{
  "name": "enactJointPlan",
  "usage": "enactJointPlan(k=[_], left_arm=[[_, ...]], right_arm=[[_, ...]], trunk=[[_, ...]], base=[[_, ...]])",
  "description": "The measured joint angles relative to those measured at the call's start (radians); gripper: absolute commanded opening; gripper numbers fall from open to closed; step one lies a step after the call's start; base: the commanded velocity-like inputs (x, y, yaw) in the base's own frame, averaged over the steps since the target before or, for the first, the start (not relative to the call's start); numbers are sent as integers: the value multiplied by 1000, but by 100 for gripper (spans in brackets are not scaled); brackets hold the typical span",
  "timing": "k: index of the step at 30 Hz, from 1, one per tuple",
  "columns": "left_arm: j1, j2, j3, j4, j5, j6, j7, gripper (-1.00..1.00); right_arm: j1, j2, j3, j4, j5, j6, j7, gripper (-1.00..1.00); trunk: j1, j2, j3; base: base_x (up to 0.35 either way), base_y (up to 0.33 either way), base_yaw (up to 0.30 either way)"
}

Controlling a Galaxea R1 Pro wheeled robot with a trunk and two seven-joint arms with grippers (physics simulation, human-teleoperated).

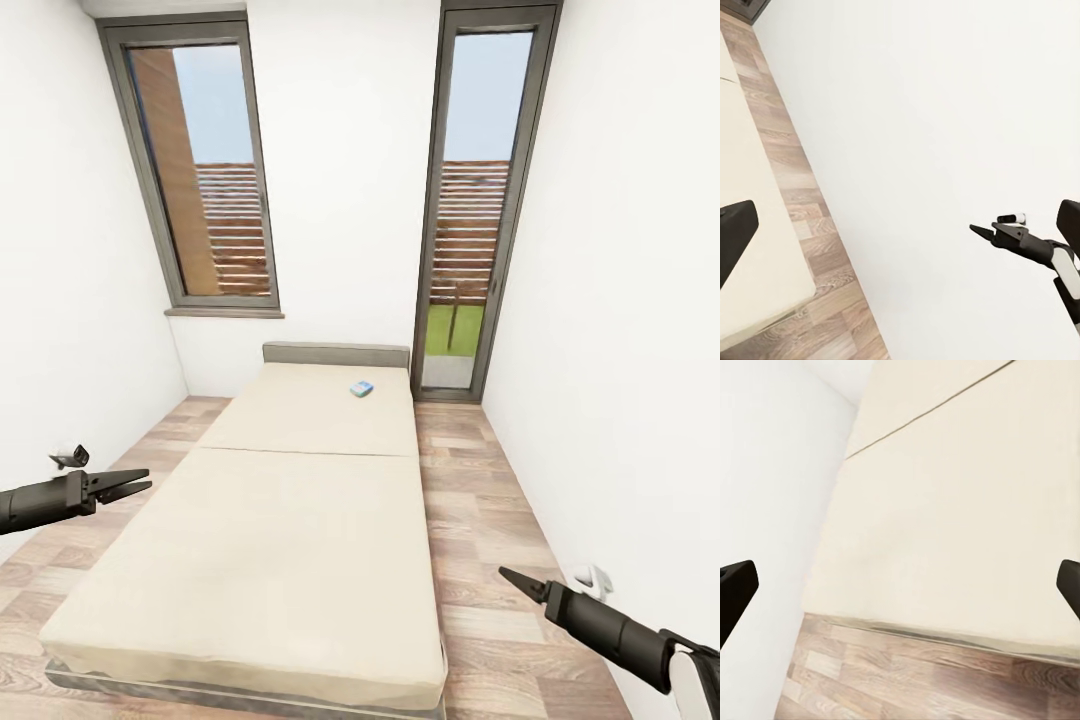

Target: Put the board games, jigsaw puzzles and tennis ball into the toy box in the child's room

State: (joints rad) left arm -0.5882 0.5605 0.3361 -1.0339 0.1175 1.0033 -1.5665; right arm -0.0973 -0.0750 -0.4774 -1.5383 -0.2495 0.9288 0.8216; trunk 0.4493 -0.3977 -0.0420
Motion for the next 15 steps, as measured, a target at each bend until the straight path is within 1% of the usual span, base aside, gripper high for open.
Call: enactJointPlan(k=[4, 11, 15], left_arm=[[0, 0, 0, 0, 0, 0, 0, 100], [0, 0, 0, 0, 0, 0, 0, 100], [0, -1, 0, 0, 0, 0, 0, 100]], right_arm=[[0, 0, 2, -2, -1, 0, -2, 100], [0, 1, 2, -3, -2, -2, -8, 100], [0, 1, 2, -3, -2, -3, -9, 100]], trunk=[[0, 0, 0], [0, 0, 0], [0, 0, 0]], base=[[0, 0, 66], [0, 0, 165], [0, 0, 49]])
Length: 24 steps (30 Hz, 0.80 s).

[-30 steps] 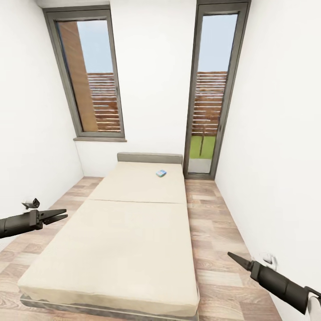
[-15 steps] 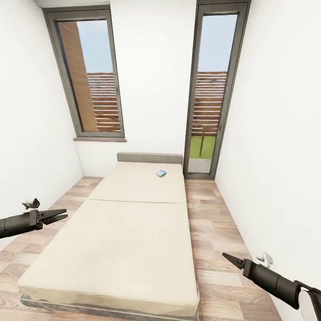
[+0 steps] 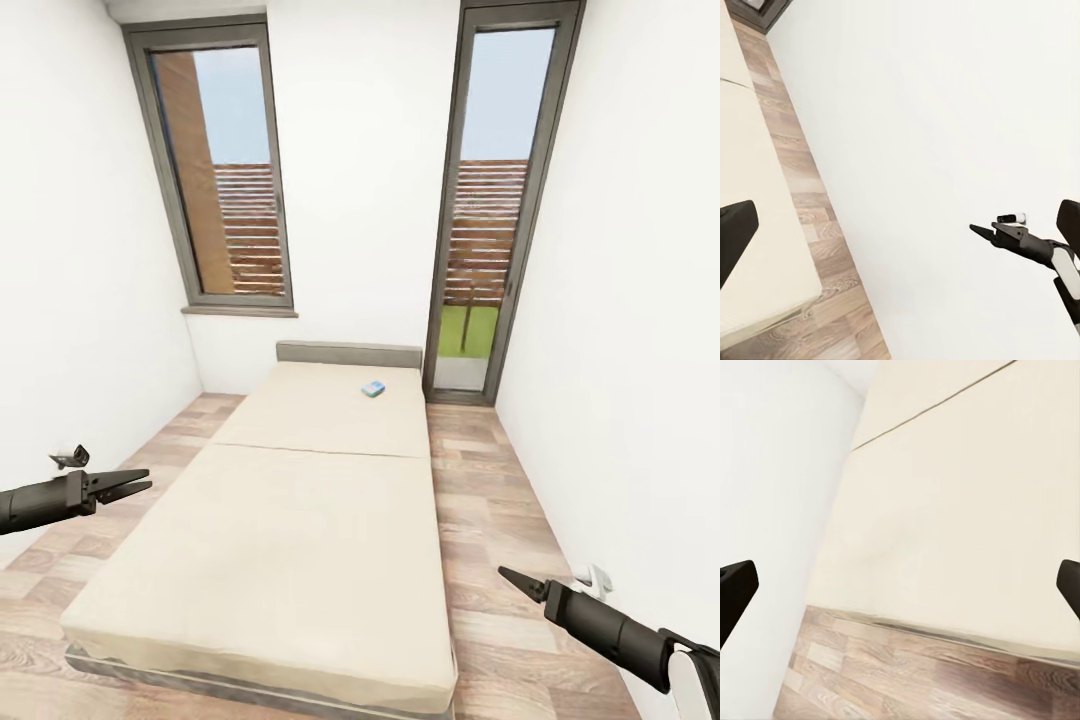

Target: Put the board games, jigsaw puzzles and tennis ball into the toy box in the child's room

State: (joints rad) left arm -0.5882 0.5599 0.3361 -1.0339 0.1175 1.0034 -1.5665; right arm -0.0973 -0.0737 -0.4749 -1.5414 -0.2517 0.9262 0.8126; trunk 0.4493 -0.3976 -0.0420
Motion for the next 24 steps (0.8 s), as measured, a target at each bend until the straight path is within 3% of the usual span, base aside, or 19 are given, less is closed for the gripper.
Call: enactJointPlan(k=[15, 24], left_arm=[[0, 0, 0, 0, 0, 0, 0, 100], [0, 0, 0, 0, 1, 0, 0, 100]], right_arm=[[-1, 0, 4, 0, 1, -6, -4, 100], [-1, 0, 31, 0, 10, -13, -9, 100]], trunk=[[0, 0, 0], [0, 0, 1]], base=[[0, -2, 17], [0, -146, 209]])
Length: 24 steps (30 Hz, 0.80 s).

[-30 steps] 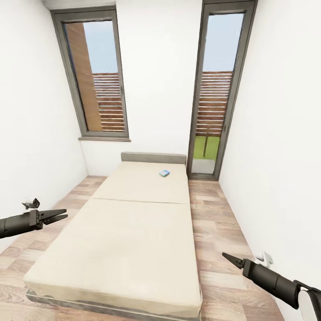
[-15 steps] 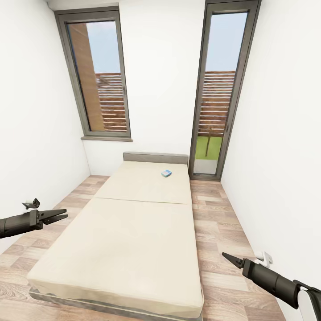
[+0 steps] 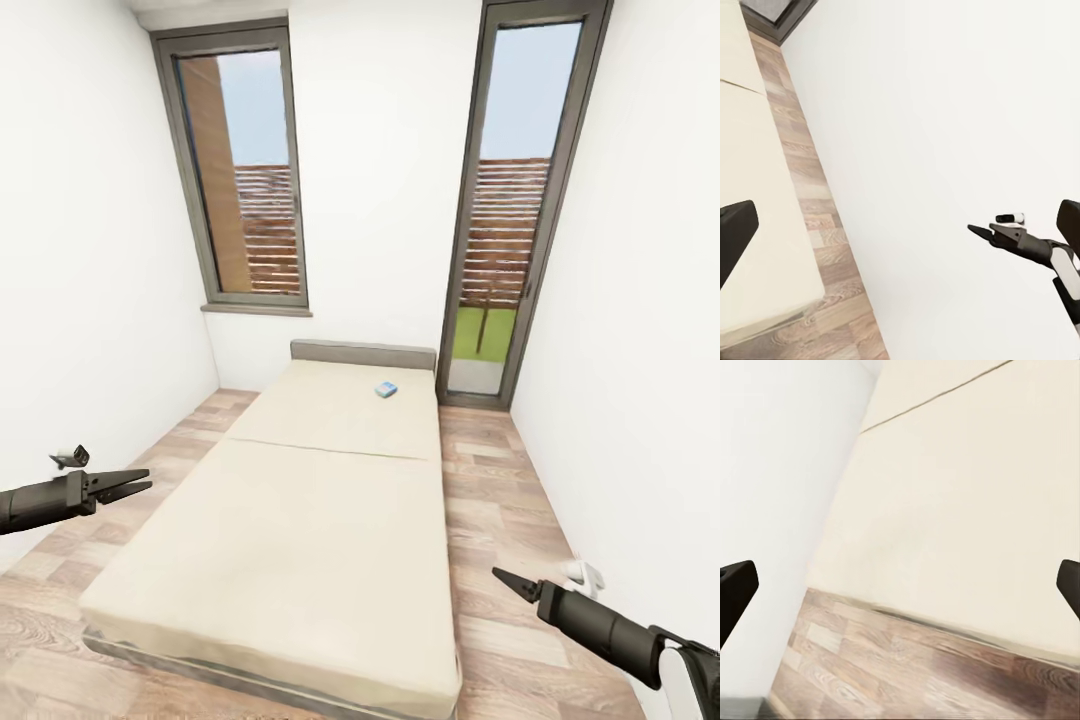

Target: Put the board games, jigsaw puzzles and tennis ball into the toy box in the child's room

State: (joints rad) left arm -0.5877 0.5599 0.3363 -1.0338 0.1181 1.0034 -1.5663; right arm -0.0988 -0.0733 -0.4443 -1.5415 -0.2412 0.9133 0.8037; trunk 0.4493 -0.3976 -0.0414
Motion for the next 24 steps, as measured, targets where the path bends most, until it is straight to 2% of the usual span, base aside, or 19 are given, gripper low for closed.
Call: enactJointPlan(k=[7, 15, 24], left_arm=[[0, 0, 0, 0, 0, 0, 0, 100], [0, 0, 0, 0, 0, 0, 0, 100], [0, 0, 0, 0, 0, 0, 0, 100]], right_arm=[[0, 0, 37, 0, 4, -2, -2, 100], [0, 0, 44, 0, 6, -2, -2, 100], [0, 0, 45, 0, 6, -2, -2, 100]], trunk=[[0, 0, 0], [0, 0, 0], [0, 0, 0]], base=[[0, -271, 278], [0, -274, 289], [0, -89, 291]])
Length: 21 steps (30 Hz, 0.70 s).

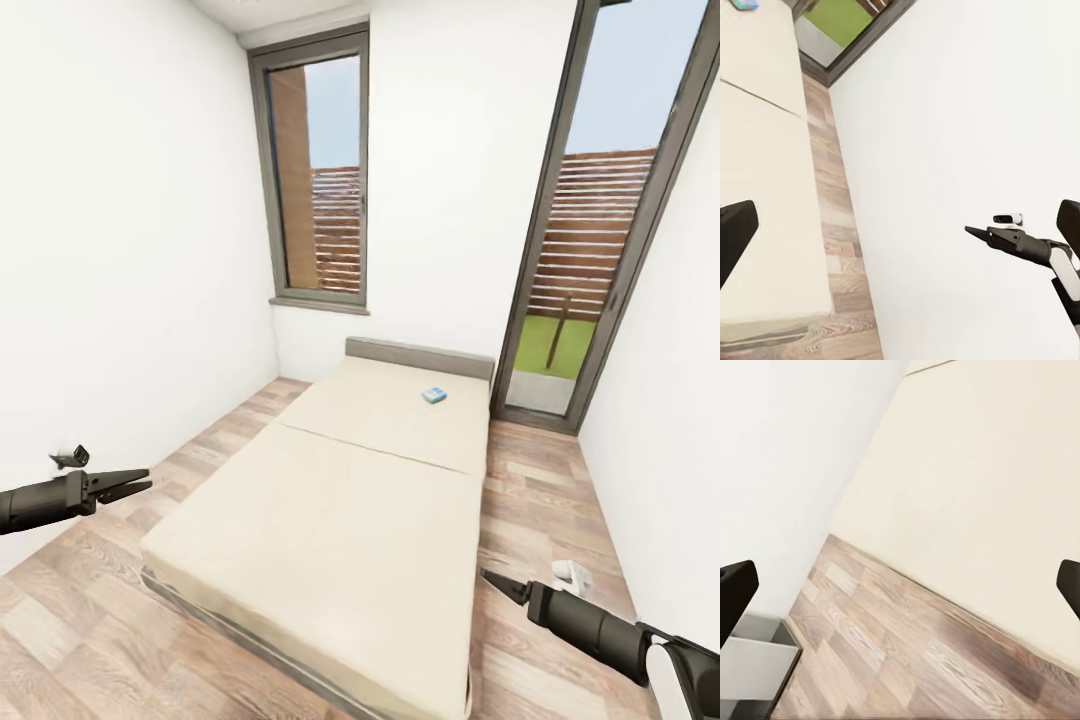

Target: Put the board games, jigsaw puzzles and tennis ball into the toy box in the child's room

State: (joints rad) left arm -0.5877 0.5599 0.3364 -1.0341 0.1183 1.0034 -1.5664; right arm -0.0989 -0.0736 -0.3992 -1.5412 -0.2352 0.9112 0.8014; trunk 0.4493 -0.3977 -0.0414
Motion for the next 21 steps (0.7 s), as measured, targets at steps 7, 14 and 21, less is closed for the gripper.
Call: enactJointPlan(k=[7, 14, 21], left_arm=[[0, 0, 0, 0, 0, 0, 0, 100], [0, 0, 0, 0, 0, 0, 0, 100], [0, -6, 0, 0, 1, 0, 0, 100]], right_arm=[[0, 0, 0, 0, 0, 0, 1, 100], [0, 0, 0, 0, 0, -2, 1, 100], [0, 0, 0, 0, 0, -3, 3, 100]], trunk=[[0, 0, 0], [0, 0, 0], [0, 0, 0]], base=[[0, -14, 291], [0, -3, 291], [0, 0, 291]])
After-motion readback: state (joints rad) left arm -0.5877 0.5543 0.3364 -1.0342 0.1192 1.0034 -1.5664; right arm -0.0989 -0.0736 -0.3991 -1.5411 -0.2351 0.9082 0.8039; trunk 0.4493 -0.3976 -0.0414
